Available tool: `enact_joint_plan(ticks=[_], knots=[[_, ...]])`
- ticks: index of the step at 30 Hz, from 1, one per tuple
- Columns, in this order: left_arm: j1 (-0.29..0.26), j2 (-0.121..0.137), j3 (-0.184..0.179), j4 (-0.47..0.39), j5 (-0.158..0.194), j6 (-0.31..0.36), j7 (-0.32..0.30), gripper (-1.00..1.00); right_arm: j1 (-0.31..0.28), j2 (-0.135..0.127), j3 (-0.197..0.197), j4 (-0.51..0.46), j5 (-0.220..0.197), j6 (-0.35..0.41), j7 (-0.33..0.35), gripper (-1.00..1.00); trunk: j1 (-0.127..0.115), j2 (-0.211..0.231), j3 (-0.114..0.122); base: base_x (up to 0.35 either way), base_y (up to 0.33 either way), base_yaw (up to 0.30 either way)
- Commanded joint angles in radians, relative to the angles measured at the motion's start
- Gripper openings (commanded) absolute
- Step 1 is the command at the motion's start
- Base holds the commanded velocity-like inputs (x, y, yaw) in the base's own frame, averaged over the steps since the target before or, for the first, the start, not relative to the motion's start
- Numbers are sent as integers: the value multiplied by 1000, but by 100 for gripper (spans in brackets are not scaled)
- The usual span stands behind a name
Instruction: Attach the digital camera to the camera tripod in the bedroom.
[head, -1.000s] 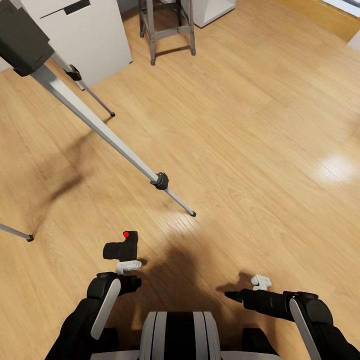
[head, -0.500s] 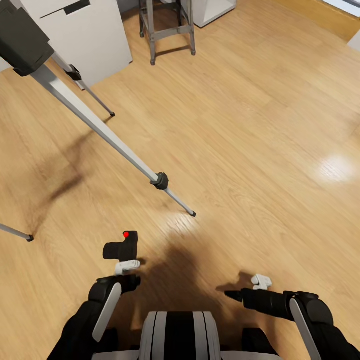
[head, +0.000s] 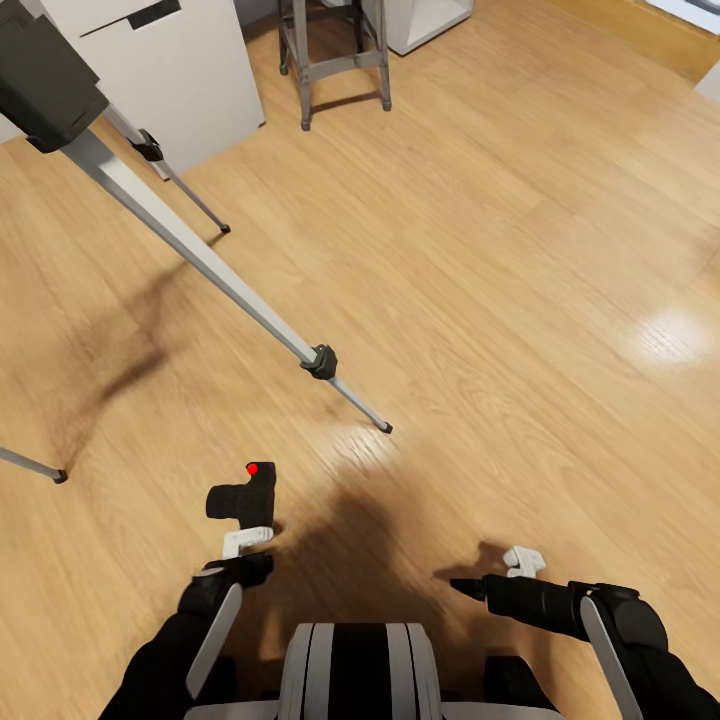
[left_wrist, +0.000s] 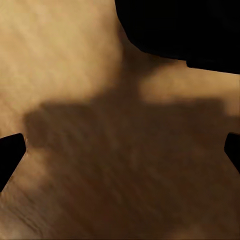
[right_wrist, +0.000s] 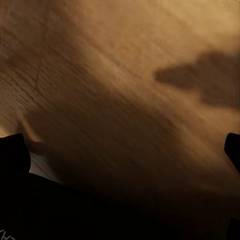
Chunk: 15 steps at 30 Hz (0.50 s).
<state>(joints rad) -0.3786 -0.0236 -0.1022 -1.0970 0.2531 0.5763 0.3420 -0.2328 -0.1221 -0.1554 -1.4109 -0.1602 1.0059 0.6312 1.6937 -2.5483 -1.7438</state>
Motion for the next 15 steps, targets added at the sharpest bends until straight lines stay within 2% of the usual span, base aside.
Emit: enact_joint_plan(ticks=[1, 8, 15], knots=[[0, 1, -3, 0, 4, 1, 9, 100, 0, 0, -1, 0, -5, 7, -1, 100, 0, 0, 0, 0, 0, 0], [0, 2, -7, 3, -16, -3, 7, 100, 0, 1, -1, 0, -5, 7, -1, 100, 0, 0, 0, 0, 0, 0], [0, 1, -9, 3, -20, -4, 6, 100, 0, 1, -2, 0, -5, 7, -1, 100, 0, 0, 0, 0, 0, 0]])
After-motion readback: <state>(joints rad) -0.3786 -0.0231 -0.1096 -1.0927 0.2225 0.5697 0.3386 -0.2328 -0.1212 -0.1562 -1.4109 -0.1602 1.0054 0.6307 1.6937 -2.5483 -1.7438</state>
